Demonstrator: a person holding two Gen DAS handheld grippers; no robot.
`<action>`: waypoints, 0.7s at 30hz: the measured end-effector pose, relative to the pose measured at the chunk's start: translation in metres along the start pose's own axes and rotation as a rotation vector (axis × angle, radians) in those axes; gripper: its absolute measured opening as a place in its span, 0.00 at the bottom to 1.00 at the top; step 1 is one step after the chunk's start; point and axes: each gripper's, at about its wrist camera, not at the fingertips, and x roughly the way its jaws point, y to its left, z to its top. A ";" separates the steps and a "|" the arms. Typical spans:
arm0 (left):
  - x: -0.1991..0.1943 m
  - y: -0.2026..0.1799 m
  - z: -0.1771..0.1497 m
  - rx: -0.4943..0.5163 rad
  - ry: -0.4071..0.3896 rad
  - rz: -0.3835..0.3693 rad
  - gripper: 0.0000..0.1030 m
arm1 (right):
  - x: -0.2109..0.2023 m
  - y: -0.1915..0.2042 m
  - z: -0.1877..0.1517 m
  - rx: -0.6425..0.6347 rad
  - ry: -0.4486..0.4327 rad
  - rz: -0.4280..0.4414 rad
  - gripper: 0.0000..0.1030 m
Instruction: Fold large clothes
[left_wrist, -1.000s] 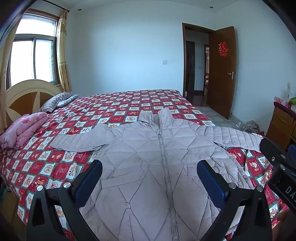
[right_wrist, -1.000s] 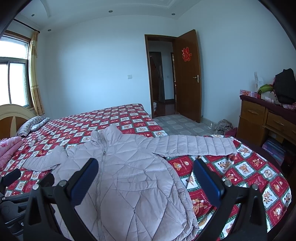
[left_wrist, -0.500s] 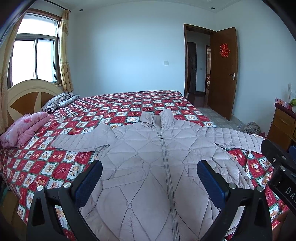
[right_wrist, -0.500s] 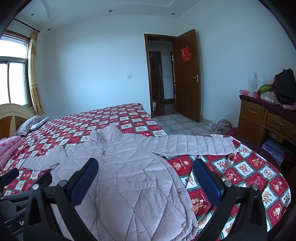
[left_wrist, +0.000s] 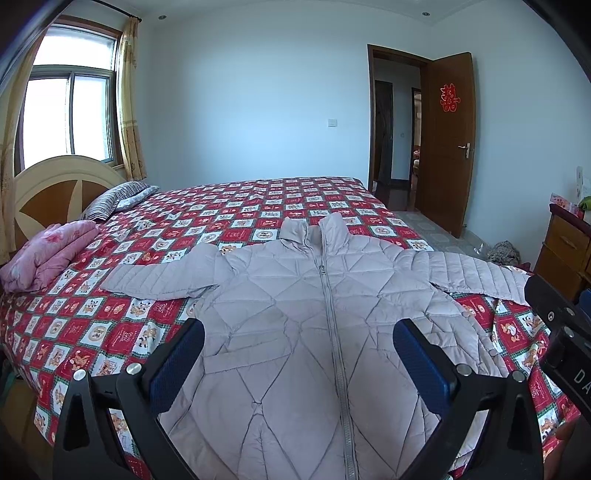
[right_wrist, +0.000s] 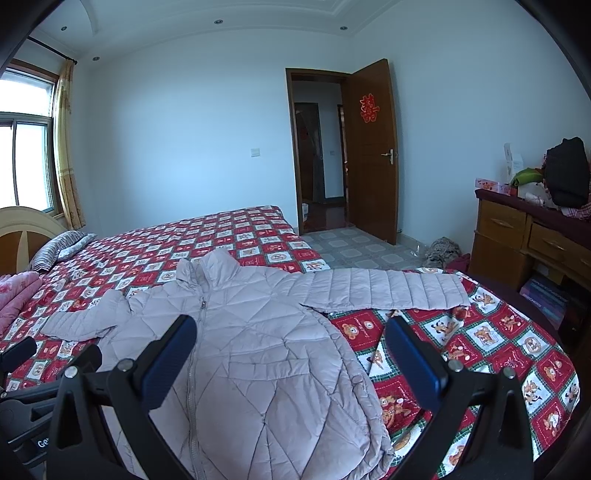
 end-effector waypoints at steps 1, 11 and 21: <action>0.001 0.000 0.000 0.001 0.001 0.000 0.99 | 0.001 0.000 0.000 0.000 0.002 -0.001 1.00; 0.009 0.000 -0.003 -0.001 0.022 -0.002 0.99 | 0.008 -0.001 -0.001 -0.001 0.021 -0.008 1.00; 0.029 0.002 -0.007 -0.003 0.065 -0.006 0.99 | 0.020 0.000 -0.003 -0.011 0.031 -0.038 1.00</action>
